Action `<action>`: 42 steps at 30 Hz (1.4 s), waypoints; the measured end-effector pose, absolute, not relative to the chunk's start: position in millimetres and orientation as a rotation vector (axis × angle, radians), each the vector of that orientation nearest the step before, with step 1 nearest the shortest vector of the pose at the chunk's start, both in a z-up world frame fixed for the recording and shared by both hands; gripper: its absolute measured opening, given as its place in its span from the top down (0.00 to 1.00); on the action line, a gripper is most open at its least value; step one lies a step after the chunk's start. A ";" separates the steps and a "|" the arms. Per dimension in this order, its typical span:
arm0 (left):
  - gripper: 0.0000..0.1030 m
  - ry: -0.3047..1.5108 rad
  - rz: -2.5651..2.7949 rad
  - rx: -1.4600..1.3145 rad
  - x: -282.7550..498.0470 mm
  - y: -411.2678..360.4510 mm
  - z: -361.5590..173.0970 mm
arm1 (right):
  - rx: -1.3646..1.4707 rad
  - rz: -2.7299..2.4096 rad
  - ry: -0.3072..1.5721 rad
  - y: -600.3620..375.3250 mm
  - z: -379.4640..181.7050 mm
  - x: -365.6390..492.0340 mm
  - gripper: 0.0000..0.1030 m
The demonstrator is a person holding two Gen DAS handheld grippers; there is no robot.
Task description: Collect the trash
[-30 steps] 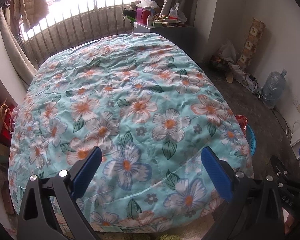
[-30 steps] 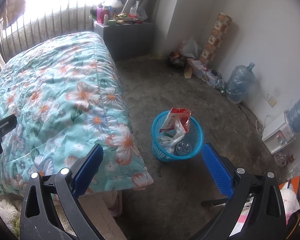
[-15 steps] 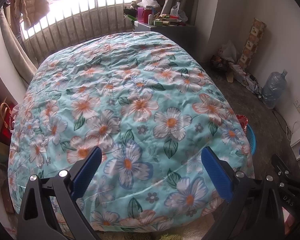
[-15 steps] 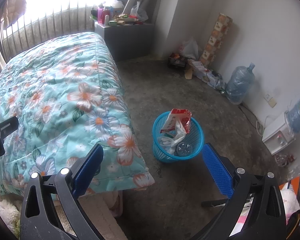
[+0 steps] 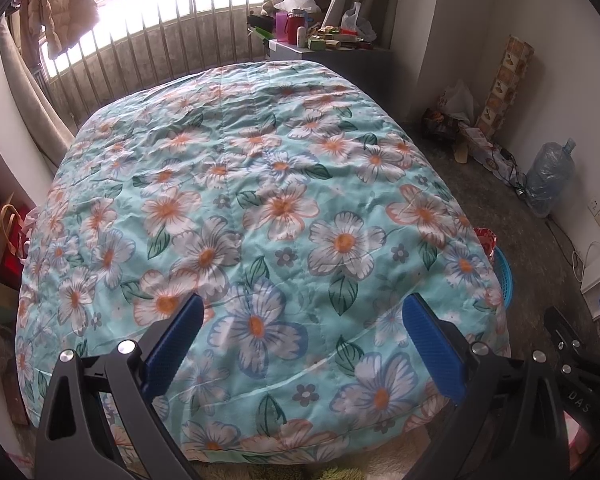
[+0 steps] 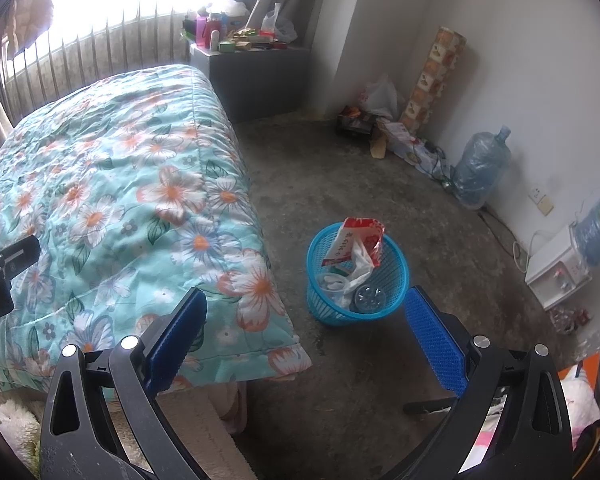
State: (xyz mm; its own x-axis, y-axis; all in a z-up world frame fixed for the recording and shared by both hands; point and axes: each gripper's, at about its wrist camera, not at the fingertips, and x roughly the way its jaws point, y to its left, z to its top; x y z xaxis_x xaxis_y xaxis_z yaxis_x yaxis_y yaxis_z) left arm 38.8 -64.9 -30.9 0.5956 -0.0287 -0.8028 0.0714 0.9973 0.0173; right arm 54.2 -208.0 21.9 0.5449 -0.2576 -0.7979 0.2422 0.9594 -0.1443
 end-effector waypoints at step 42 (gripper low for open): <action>0.05 0.933 -0.059 0.050 39.0 -63.7 -31.1 | -0.018 -0.288 0.945 -205.3 21.0 60.5 0.08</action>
State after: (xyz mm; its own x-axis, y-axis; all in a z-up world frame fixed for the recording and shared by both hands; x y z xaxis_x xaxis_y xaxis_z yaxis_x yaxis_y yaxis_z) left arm 39.0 -63.7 -31.1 0.5937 -0.0295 -0.8042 0.0728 0.9972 0.0172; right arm 60.5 -205.3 21.0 0.5504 -0.2514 -0.7961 0.2361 0.9615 -0.1403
